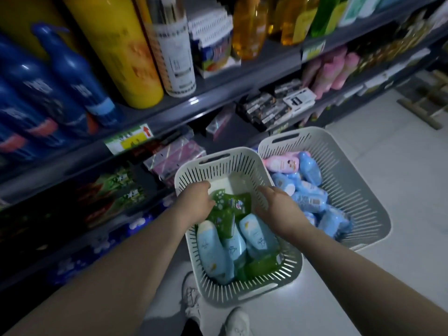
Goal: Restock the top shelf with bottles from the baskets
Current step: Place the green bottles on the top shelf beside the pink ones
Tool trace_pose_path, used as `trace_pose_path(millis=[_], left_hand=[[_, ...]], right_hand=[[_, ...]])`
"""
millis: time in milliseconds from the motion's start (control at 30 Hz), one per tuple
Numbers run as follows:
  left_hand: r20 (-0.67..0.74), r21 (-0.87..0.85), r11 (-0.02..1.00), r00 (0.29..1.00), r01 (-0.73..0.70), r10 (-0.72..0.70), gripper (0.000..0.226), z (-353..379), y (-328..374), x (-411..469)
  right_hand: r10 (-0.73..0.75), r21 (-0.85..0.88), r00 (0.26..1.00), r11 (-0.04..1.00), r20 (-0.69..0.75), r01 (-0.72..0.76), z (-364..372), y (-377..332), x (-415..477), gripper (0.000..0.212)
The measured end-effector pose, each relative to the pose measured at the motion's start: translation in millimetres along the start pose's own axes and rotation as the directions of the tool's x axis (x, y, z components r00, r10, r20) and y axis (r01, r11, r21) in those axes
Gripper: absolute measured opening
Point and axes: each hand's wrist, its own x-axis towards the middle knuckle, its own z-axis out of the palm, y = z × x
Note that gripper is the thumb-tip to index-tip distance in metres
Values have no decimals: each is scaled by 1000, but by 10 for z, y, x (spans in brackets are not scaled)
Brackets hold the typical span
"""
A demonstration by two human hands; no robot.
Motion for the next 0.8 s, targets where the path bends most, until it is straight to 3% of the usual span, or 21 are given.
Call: trace_pose_path(millis=[133,367,567,800], left_hand=[[127,112,992,989,59,-73,44,446,-310,528],[327,401,916,931,20,-163,37,877,-509,1188],[520,469,880,829,-76,-206,33,1132,-635,1447],[499,484,874,835,-47,-232,32,1123,-628,1486]], right_hand=[[30,1,997,1000,67,-30,511,194,367,32],[51,-5,989,999,137,-51,1029,402,884,41],[86,11,982,996,167,-89,1216,490,1174,43],[86,38,987,995,135,-92,1203,518,1298,48]])
